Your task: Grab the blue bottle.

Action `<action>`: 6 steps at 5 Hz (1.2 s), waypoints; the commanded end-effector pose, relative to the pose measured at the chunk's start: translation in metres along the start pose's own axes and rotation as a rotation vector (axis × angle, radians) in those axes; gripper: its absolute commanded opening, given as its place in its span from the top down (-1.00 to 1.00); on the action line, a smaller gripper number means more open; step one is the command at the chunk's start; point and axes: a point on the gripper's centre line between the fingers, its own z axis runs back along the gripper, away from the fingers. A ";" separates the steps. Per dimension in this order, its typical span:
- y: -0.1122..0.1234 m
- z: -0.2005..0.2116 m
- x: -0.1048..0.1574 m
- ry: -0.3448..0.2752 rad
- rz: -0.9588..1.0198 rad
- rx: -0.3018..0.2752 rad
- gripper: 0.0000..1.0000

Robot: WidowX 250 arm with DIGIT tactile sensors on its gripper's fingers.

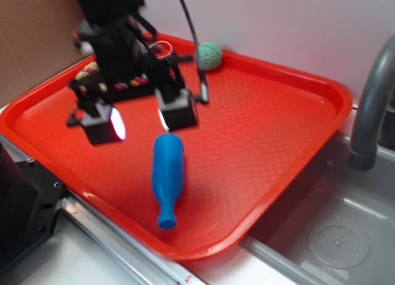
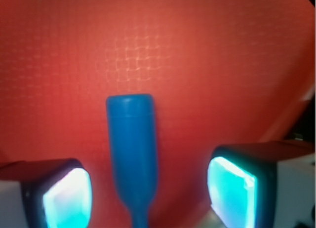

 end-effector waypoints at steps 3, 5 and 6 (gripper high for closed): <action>-0.010 -0.043 0.006 -0.043 0.022 0.033 1.00; -0.029 0.032 0.019 -0.023 -0.296 0.060 1.00; -0.033 0.082 0.029 -0.013 -0.430 0.048 1.00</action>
